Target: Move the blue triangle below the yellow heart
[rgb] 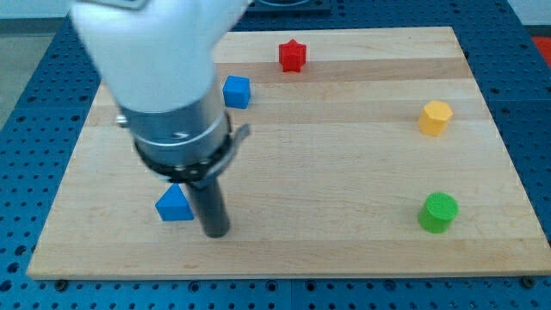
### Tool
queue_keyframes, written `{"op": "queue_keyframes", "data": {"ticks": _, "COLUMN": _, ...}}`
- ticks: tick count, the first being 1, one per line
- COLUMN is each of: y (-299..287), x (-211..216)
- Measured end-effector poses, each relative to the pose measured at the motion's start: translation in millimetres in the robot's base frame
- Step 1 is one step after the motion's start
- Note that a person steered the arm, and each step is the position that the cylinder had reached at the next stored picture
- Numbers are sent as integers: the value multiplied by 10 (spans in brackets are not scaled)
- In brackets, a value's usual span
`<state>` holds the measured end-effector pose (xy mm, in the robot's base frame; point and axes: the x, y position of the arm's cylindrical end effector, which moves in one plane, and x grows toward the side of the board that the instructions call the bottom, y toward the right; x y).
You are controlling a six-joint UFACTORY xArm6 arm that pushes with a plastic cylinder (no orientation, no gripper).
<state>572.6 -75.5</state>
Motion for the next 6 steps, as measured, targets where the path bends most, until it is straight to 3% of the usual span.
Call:
{"op": "queue_keyframes", "data": {"ticks": 2, "y": 190, "x": 0}}
{"op": "queue_keyframes", "data": {"ticks": 3, "y": -403, "x": -15}}
{"op": "queue_keyframes", "data": {"ticks": 6, "y": -937, "x": -497}}
